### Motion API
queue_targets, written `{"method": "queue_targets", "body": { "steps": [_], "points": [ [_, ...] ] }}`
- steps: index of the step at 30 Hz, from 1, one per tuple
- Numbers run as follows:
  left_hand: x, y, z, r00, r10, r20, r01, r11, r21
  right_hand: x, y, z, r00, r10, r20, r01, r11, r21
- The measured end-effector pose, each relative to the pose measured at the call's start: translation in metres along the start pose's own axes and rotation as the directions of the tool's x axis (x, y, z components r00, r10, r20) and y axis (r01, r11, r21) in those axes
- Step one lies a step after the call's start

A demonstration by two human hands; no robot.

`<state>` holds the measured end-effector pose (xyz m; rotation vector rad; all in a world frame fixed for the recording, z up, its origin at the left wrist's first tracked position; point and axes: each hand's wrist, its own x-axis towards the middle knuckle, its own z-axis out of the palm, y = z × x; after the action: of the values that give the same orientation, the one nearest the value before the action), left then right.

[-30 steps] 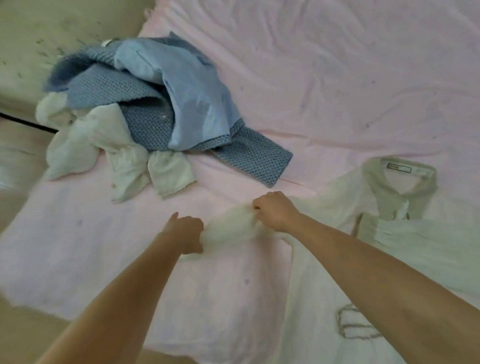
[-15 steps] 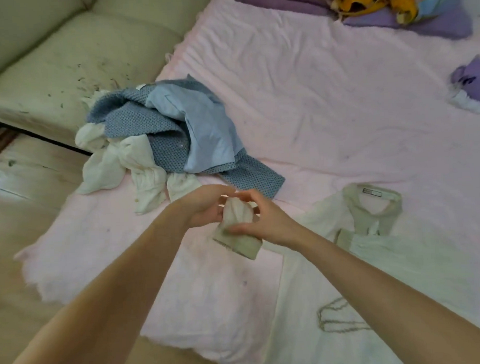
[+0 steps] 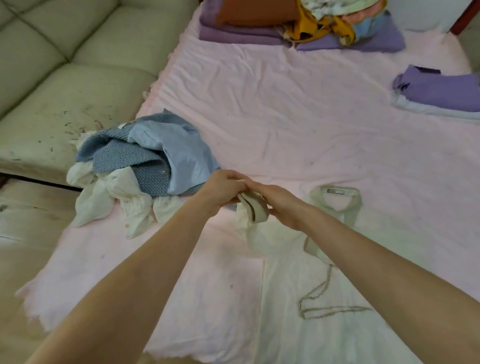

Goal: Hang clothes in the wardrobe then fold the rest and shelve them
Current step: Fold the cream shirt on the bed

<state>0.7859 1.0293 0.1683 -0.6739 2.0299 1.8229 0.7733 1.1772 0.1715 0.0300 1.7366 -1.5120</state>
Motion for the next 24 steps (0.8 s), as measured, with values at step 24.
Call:
{"method": "queue_targets", "body": {
  "steps": [24],
  "points": [
    [0.021,0.009,0.123,0.920,-0.075,0.384,0.151,0.973,-0.174,-0.062,0.052,-0.120,0.977,-0.027,-0.210,0.103,0.927,0.359]
  ]
}}
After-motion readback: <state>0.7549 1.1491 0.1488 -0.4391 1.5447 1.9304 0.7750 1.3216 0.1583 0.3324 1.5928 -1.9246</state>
